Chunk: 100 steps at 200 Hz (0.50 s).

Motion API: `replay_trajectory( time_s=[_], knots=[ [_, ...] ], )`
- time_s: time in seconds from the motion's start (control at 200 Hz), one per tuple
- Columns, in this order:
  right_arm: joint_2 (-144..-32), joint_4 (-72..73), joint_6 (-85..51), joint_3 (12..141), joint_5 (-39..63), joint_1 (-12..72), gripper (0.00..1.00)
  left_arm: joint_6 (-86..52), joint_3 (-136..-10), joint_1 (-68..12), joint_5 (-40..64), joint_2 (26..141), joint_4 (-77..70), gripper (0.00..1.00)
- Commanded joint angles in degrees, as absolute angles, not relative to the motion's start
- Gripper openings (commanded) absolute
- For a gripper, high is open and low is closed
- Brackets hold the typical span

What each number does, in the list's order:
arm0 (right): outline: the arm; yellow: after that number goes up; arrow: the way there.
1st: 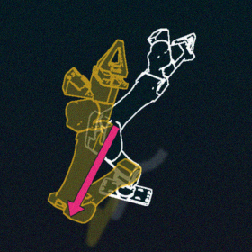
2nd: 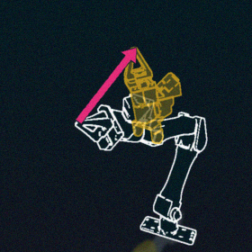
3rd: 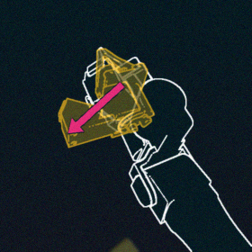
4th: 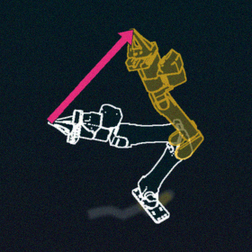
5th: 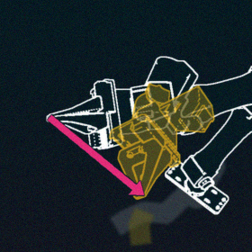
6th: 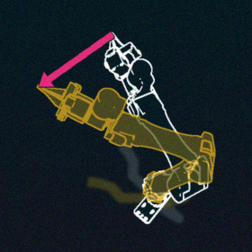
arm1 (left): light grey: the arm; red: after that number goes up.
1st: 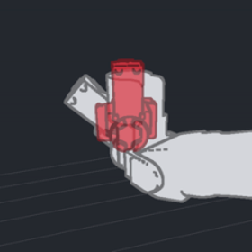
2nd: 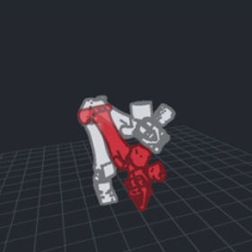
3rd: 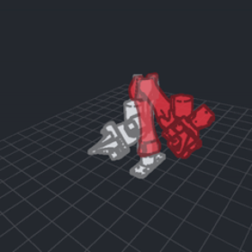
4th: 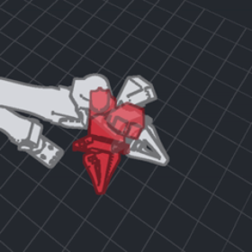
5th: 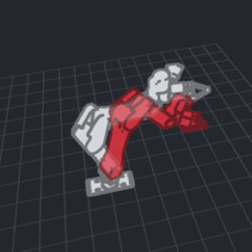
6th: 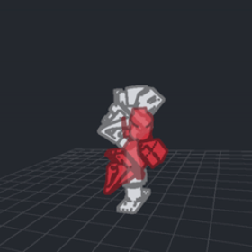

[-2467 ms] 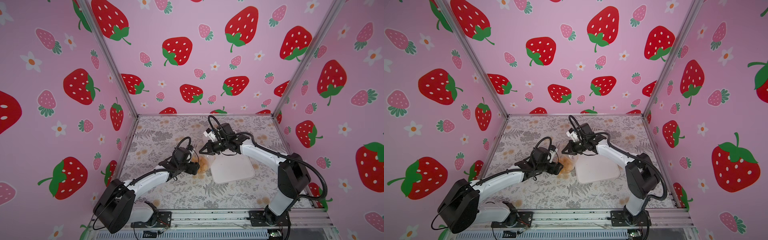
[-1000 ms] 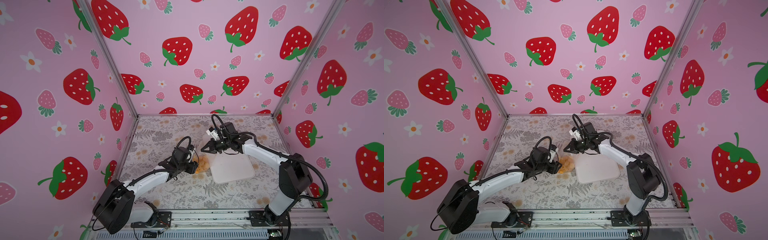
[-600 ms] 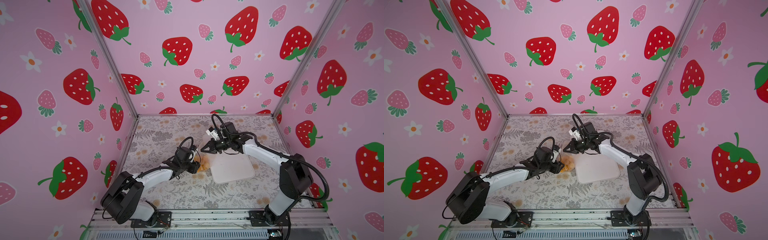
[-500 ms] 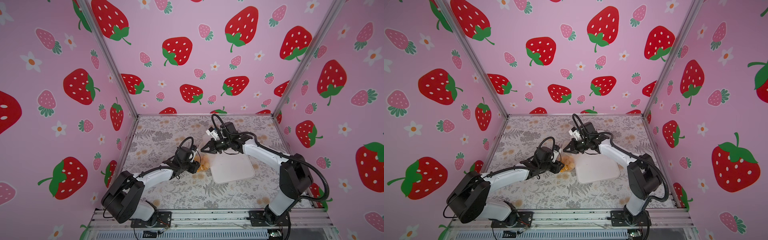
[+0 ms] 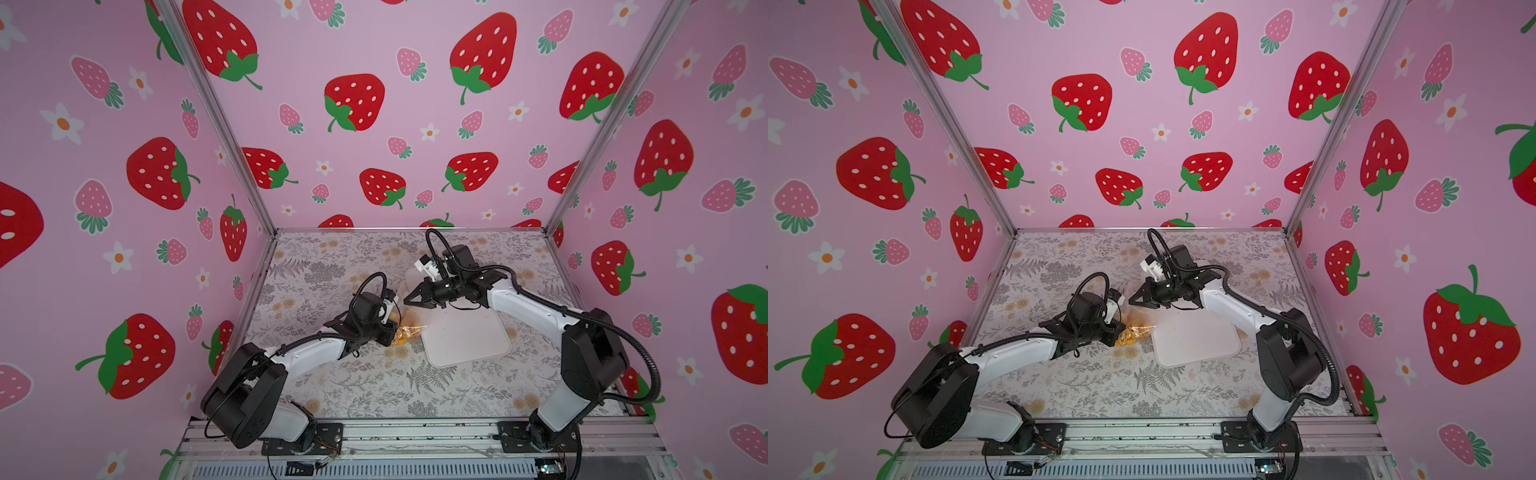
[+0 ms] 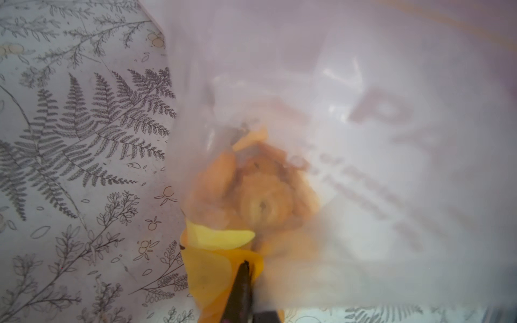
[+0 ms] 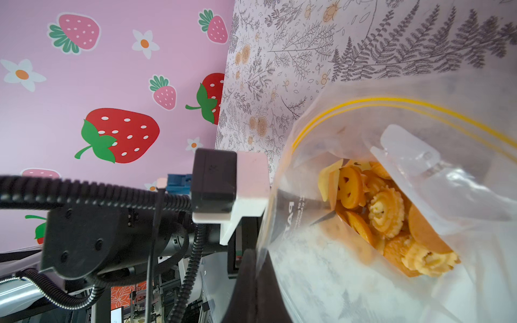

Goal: Pour cookies out of the ziploc bag
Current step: Adjust the ziploc bag on the tray.

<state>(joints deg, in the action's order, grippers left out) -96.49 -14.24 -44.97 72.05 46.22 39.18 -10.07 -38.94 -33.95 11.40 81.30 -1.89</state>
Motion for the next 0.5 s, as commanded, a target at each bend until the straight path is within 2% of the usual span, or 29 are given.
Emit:
replay_trajectory(
  time_s=[0.0,0.495],
  knots=[
    [-93.61,-13.68,-45.01,71.46,46.83,38.49,0.0,-9.32,-41.26,-33.6,11.42,79.93,-0.13,0.0],
    [-92.55,-12.15,-45.26,69.12,47.19,38.27,0.0,-7.55,-49.54,-33.49,5.38,68.88,18.15,0.0]
  ],
)
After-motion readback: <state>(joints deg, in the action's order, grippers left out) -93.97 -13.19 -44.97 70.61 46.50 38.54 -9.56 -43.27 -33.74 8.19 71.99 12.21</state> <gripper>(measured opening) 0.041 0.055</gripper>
